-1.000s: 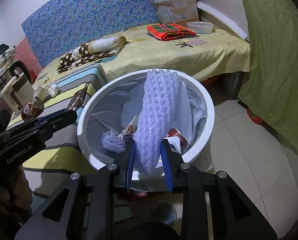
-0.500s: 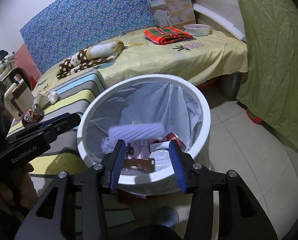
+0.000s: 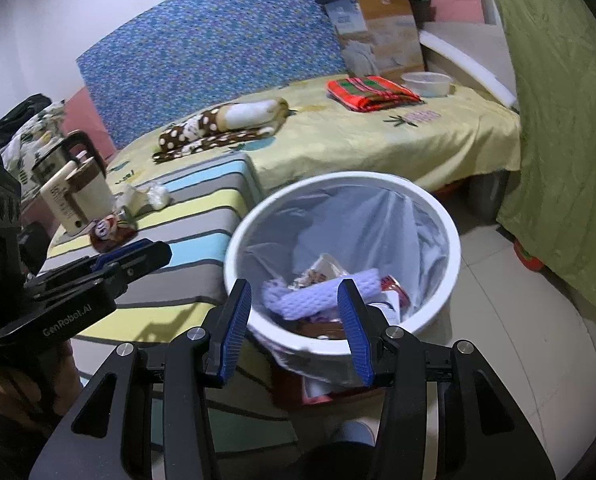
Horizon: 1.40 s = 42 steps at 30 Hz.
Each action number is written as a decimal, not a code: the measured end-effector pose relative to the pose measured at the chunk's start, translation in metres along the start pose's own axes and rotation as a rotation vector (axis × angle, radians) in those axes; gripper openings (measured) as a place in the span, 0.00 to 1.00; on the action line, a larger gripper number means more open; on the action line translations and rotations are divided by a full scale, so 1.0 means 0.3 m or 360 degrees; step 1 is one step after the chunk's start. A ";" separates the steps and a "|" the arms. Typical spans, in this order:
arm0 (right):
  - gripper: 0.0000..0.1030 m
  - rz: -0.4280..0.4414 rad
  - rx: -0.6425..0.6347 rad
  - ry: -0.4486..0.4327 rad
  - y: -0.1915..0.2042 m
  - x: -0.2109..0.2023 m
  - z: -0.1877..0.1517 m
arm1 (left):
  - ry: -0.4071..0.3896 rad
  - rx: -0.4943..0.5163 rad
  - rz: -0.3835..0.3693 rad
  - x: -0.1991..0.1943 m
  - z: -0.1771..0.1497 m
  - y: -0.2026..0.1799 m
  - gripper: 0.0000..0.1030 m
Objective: Collect trash
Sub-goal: 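Open both tools to drop the wrapper and sleeve into the bin, then withdraw from the bin and grasp the clear plastic cup with the left tool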
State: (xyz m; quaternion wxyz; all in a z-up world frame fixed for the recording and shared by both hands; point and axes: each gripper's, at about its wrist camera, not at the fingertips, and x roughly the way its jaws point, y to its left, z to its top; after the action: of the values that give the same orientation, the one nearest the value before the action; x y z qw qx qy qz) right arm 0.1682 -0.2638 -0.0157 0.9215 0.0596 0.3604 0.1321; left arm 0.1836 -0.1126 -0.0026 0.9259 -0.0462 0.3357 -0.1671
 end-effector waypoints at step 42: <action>0.64 0.0457 -0.0273 0.0044 0.399 0.012 -0.060 | -0.0124 -0.0289 0.0456 -0.419 -0.220 0.350 0.27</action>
State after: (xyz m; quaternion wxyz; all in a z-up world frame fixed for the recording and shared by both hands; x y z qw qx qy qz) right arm 0.1344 -0.1479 -0.0067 0.8899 0.0297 0.3482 0.2934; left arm 0.0804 0.0306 0.0020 0.9445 -0.0876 0.3165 -0.0006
